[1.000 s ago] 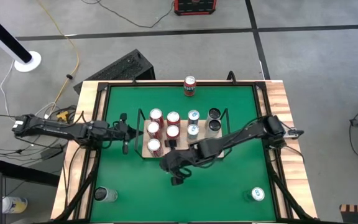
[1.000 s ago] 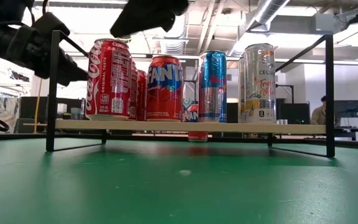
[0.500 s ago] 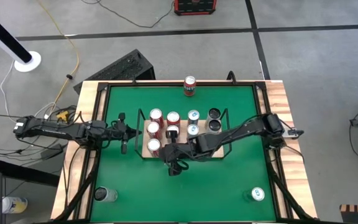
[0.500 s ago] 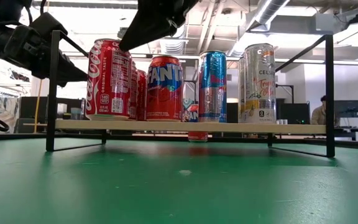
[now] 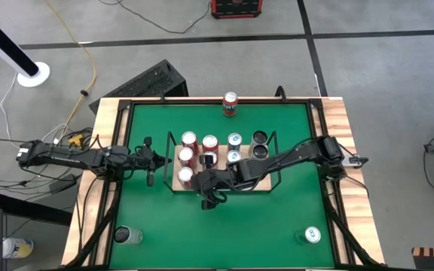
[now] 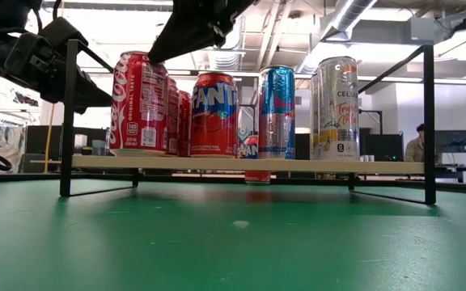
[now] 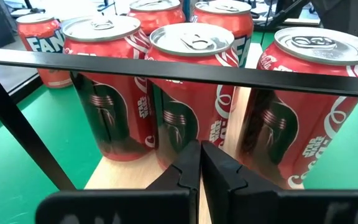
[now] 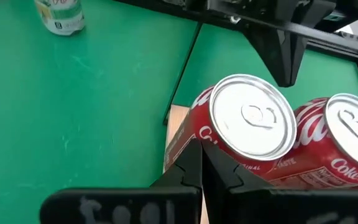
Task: Place canned beverage on shelf
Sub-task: Put the red-white soda can on the shelf aligned with the other red-white soda cans, then put the orange soda can on the shelf aligned with the other orange soda cans
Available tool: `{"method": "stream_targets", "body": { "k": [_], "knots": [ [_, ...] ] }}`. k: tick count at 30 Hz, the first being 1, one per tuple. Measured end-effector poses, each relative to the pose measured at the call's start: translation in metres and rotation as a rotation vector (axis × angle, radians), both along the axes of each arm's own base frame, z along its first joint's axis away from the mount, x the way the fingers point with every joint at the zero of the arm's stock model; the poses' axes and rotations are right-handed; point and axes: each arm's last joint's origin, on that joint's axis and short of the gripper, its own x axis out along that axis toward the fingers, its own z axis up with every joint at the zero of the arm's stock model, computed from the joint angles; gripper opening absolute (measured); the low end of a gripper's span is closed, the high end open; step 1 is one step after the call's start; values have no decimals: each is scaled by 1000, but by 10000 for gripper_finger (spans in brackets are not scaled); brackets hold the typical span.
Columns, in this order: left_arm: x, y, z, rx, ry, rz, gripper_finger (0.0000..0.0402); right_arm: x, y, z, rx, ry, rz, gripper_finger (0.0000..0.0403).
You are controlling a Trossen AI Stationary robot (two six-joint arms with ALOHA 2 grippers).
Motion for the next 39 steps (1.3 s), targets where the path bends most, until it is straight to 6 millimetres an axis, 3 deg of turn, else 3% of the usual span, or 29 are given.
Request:
{"method": "stream_targets", "body": {
  "k": [12,15,19,22,26,28,33,39],
  "knots": [
    [0,0,-1,1,12,0,0,0,-2,3,4,-13,10,23],
    [0,0,-2,1,24,0,0,-13,2,24,5,-23,46,23],
    [-1,0,-3,2,30,1,0,-43,-10,77,2,-102,53,23],
    [-2,1,1,0,71,32,0,-67,-45,112,6,-143,-24,23],
    [-4,3,14,17,121,109,0,-94,-116,135,82,-152,-229,23],
    [-4,3,22,35,98,108,0,-101,-156,134,199,-138,-318,23],
    [-8,3,33,97,16,89,0,-109,-246,104,406,-66,-494,24],
    [-17,4,39,126,-45,86,0,-115,-312,82,480,24,-637,46]
  ]
}}
